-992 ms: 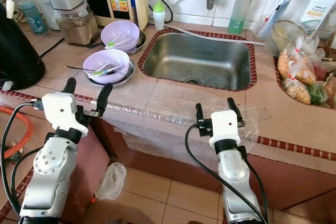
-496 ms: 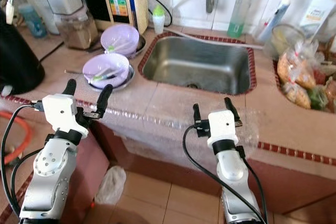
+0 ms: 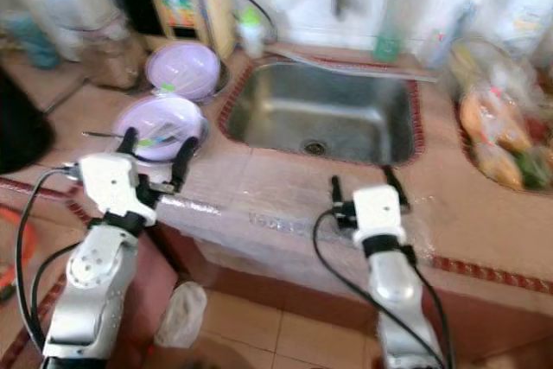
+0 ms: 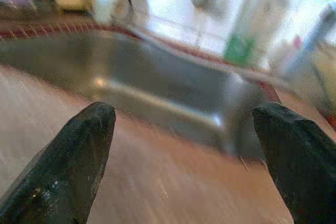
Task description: Kitchen organization
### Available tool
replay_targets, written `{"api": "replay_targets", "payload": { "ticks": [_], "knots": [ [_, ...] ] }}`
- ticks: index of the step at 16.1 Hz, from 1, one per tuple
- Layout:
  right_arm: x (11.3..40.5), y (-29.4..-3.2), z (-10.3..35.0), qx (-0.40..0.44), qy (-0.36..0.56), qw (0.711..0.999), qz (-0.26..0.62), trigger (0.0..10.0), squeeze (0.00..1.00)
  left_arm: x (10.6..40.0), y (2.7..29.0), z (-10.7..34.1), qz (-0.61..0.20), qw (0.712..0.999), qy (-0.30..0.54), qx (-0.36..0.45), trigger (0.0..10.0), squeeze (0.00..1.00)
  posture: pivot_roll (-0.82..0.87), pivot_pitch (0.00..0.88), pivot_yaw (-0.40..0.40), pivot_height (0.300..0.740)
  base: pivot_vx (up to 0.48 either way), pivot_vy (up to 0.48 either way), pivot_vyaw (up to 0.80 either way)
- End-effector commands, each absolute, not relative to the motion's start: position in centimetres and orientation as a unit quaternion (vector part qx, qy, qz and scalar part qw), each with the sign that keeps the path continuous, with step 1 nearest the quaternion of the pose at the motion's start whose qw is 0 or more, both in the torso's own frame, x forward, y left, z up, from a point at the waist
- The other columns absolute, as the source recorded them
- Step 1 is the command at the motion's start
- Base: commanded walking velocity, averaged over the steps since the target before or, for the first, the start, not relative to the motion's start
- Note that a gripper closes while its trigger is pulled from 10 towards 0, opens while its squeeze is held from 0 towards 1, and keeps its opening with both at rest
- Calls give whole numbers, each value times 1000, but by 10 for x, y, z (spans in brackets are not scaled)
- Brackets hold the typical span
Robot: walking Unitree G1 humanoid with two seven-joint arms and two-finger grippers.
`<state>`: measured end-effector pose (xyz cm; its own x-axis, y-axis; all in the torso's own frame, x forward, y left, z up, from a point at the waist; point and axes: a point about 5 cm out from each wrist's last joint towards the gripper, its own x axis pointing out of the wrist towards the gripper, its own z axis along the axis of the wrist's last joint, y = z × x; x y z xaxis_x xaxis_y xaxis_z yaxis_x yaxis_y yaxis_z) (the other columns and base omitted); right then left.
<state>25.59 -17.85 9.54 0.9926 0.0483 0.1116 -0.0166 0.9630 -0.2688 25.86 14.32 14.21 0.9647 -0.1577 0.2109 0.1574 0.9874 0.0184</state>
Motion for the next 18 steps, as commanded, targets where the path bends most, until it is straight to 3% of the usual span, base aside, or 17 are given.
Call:
{"api": "replay_targets", "payload": {
  "ticks": [1, 5, 9, 14, 18],
  "knots": [
    [256, -169, 95, -128, -62, 989, 29, 10000, 0, 257, 154, 141, -59, 993, -105, 13, 10000, 0, -7, 3, 37, 740, 0, 0, 0],
    [256, -169, 95, -130, -62, 989, 34, 10000, 0, 254, 159, 140, -34, 993, -107, 21, 10000, 0, -4, 4, 31, 740, 0, 0, 0],
    [256, -162, 98, -122, -64, 988, 65, 10000, 0, 257, 151, 129, -73, 994, -86, 7, 10000, 0, -11, 15, 22, 740, 0, 0, 0],
    [248, -141, 111, -68, -76, 985, 141, 10000, 0, 275, 143, 124, -88, 993, -77, -28, 10000, 0, -45, 33, 19, 740, 0, 0, 0],
    [243, -139, 113, -71, -72, 982, 161, 10000, 0, 294, 147, 123, -83, 993, -79, -25, 10000, 0, -65, 45, 25, 740, 0, 0, 0]
  ]
}}
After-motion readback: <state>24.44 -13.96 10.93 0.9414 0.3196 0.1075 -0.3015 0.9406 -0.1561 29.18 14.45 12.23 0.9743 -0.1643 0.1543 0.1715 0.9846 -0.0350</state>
